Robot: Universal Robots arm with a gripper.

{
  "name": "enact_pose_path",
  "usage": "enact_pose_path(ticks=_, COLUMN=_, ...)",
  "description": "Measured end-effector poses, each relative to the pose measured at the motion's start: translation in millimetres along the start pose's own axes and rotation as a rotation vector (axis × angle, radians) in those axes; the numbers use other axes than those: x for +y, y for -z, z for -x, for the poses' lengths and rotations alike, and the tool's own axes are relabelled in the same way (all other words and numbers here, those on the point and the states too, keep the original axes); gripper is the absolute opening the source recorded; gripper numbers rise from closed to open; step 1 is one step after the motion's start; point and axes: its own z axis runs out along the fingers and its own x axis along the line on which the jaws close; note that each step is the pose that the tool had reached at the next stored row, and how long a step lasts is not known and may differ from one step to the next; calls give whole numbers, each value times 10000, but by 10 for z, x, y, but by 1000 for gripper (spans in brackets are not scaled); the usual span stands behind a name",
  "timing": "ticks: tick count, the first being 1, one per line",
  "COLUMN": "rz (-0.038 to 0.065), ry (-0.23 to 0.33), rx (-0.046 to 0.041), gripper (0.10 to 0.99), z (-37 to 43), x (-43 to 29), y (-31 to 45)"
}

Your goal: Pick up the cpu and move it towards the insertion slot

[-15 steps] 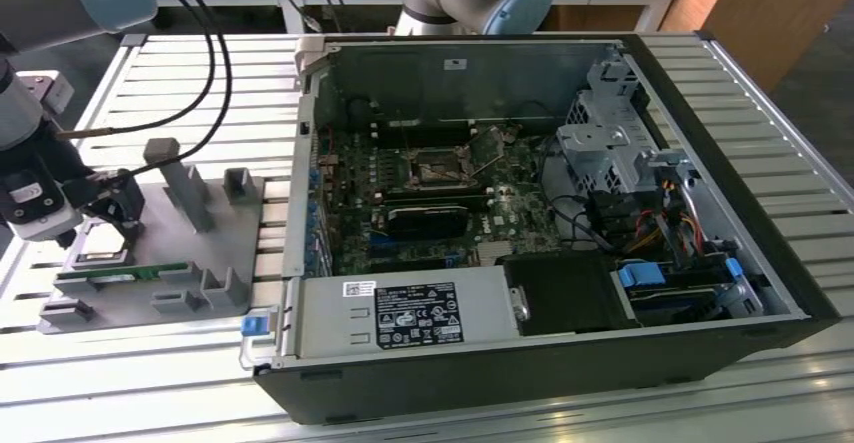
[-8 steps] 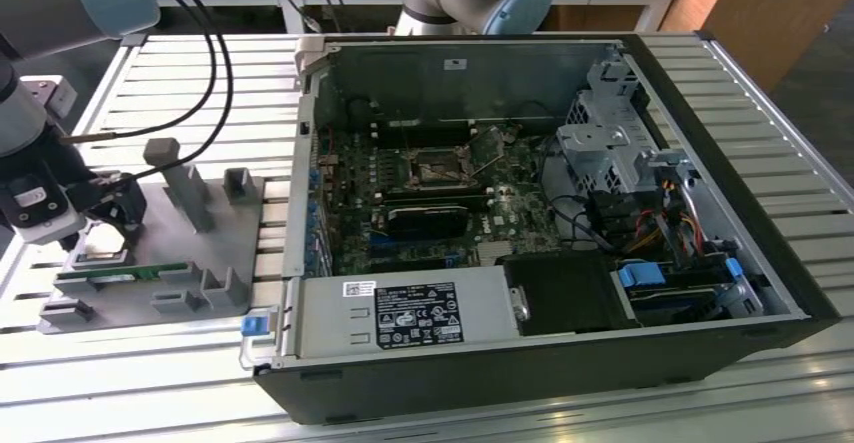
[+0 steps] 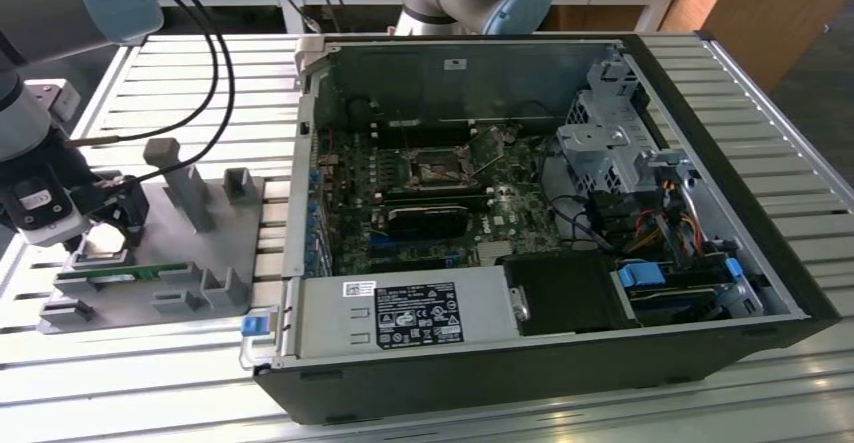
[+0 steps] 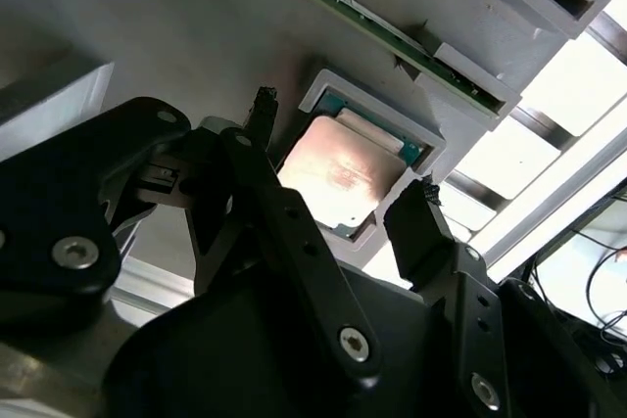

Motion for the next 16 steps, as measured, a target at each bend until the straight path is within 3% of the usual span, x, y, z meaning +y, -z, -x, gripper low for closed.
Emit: enact_pose_path(ticks=16, rz=11, ry=4, rx=-2, gripper=722, z=-51, x=46, y=-60)
